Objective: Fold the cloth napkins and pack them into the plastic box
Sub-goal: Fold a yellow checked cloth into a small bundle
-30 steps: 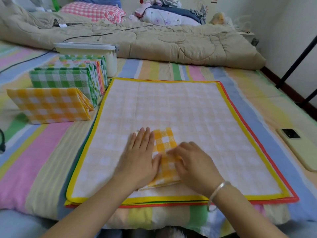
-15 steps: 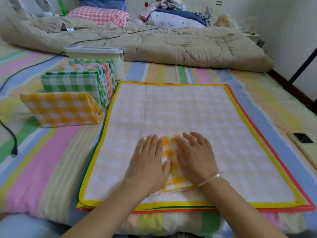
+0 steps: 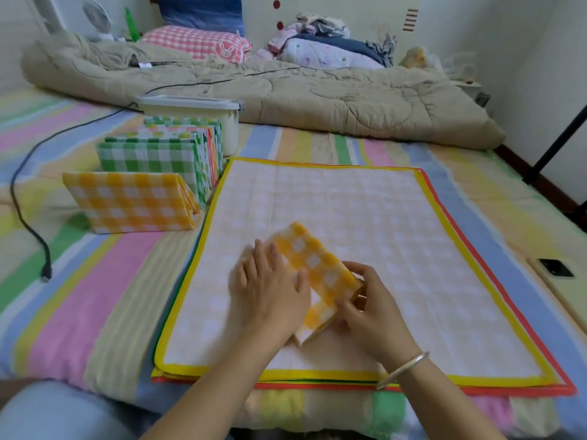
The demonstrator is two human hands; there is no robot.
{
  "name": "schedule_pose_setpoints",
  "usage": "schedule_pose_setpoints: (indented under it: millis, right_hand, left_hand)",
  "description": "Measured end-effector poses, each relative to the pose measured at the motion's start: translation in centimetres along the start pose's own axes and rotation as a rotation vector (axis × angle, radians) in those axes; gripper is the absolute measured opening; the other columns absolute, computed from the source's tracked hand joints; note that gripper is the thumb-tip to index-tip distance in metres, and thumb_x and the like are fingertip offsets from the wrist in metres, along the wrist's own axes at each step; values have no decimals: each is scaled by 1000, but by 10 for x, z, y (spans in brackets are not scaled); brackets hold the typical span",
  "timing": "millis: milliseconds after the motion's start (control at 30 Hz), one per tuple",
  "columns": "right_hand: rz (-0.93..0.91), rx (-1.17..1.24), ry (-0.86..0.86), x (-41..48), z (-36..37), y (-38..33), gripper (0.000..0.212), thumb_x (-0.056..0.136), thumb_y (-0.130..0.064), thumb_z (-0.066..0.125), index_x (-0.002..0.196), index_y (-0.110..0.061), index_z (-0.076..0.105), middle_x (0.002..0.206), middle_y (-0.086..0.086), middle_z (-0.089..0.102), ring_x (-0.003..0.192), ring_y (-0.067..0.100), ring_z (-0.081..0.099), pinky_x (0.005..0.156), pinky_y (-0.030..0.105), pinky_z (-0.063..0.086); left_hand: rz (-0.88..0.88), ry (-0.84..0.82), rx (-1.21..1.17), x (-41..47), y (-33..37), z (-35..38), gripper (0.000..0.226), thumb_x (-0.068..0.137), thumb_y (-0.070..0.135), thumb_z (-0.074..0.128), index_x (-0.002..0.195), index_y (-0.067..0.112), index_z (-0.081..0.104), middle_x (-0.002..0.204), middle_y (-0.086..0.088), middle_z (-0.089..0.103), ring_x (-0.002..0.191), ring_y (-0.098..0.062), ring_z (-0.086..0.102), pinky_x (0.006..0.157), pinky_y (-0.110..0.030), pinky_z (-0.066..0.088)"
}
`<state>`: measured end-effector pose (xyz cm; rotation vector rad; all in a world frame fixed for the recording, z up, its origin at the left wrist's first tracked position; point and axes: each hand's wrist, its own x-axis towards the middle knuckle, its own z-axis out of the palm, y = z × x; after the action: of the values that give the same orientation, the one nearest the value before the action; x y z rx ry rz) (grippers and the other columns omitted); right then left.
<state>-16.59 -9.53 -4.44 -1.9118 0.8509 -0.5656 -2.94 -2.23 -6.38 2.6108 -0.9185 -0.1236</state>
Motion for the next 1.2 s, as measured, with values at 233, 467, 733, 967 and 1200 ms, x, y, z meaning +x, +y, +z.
schedule_pose_setpoints:
  millis: [233, 467, 733, 967, 1200]
  right_hand:
    - [-266, -14, -77, 40, 44, -62, 50, 92, 1, 47, 111, -46, 49, 86, 0, 64, 72, 18, 61, 66, 48, 55]
    - [-436, -130, -191, 77, 141, -132, 38, 94, -7, 49, 123, -29, 40, 83, 10, 66, 73, 30, 61, 65, 49, 52]
    - [-3, 130, 9, 129, 223, -148, 20, 91, -24, 64, 101, -23, 46, 93, -6, 63, 92, 20, 64, 85, 39, 52]
    - [-100, -173, 189, 186, 235, -146, 18, 92, -35, 60, 106, -29, 51, 114, -4, 50, 96, 21, 59, 74, 35, 49]
    - [-82, -161, 191, 208, 232, -144, 19, 94, -35, 59, 109, -28, 49, 114, -2, 55, 83, 19, 53, 68, 30, 35]
  left_hand:
    - [-145, 391, -370, 21, -73, -52, 75, 83, 46, 45, 149, 9, 40, 145, -14, 50, 136, -34, 39, 111, -46, 24]
    - [-346, 620, -609, 32, -168, -77, 77, 91, 40, 56, 154, 5, 29, 154, -19, 35, 143, -33, 32, 116, -44, 27]
    - [-427, 632, -604, 90, -221, -99, 77, 87, 26, 74, 150, 7, 35, 147, -16, 41, 125, -26, 47, 103, -40, 37]
    - [-386, 652, -604, 162, -222, -89, 69, 83, 30, 77, 141, 10, 47, 137, -13, 48, 131, -31, 43, 100, -40, 39]
    - [-315, 618, -548, 189, -223, -86, 72, 86, 35, 74, 146, 9, 42, 137, -13, 48, 129, -30, 44, 97, -40, 40]
